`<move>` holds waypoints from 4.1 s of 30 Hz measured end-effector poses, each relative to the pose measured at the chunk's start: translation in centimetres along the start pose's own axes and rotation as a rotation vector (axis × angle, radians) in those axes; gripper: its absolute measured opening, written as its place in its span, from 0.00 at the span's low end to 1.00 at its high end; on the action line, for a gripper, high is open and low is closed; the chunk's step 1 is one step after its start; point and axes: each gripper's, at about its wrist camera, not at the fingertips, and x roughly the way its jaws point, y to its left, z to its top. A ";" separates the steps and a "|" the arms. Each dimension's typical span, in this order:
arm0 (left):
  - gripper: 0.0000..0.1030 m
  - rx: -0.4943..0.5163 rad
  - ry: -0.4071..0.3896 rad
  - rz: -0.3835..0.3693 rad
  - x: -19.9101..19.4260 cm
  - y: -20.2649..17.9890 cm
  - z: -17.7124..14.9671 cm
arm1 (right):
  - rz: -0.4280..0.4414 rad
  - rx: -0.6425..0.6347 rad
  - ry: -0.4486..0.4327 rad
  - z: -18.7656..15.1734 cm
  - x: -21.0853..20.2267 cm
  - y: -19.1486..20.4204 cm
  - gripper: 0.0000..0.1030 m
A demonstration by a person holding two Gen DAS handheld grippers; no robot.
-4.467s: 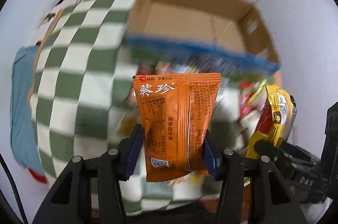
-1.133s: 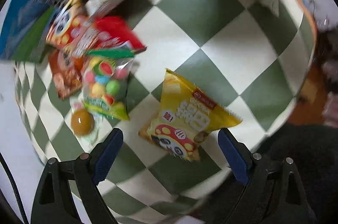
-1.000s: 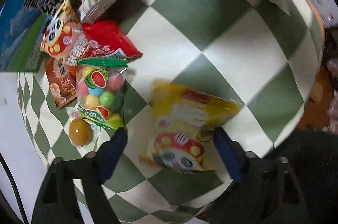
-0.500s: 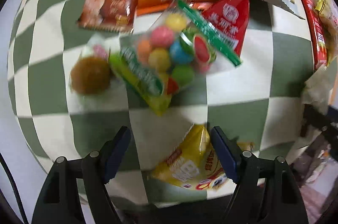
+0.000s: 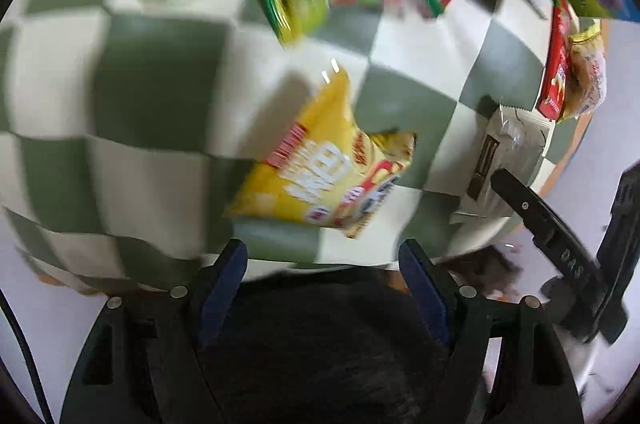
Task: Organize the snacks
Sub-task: 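Grasp the yellow GUOBA bag with the left tool while the right tool grasps the white bar, then lower both held snacks into the cardboard box and open both tools, then grasp the candy bag with the left tool while the right tool grasps the red sauce packet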
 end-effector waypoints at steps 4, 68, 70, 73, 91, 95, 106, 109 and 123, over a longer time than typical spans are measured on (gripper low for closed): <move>0.74 -0.079 -0.024 -0.074 1.1 -1.4 2.3 | -0.014 -0.026 -0.027 -0.5 -0.7 2.5 0.63; 0.89 0.236 -0.504 0.309 -22.4 -14.3 32.8 | -0.060 -0.002 -0.213 36.5 -11.5 7.7 0.95; 0.90 0.226 -0.495 0.292 -22.0 -14.0 32.6 | -0.060 -0.006 -0.215 36.0 -11.5 7.8 0.95; 0.89 0.228 -0.517 0.294 -21.7 -13.9 31.7 | -0.051 -0.015 -0.214 35.0 -11.4 8.2 0.95; 0.89 0.250 -0.724 0.297 -24.1 -13.1 21.2 | -0.081 -0.093 -0.325 28.0 -13.3 10.9 0.95; 0.89 0.255 -0.799 0.294 -25.0 -12.9 18.3 | -0.098 -0.122 -0.395 25.6 -15.3 11.6 0.95; 0.89 0.301 -0.952 0.277 -27.6 -12.8 9.5 | -0.082 -0.168 -0.548 17.4 -21.1 12.6 0.95; 0.89 0.311 -0.978 0.265 -28.1 -12.7 7.4 | -0.071 -0.172 -0.579 15.3 -22.4 12.6 0.95; 0.89 0.268 -0.870 0.282 -22.5 -7.9 3.5 | 0.070 -0.069 -0.490 8.4 -20.1 8.3 0.88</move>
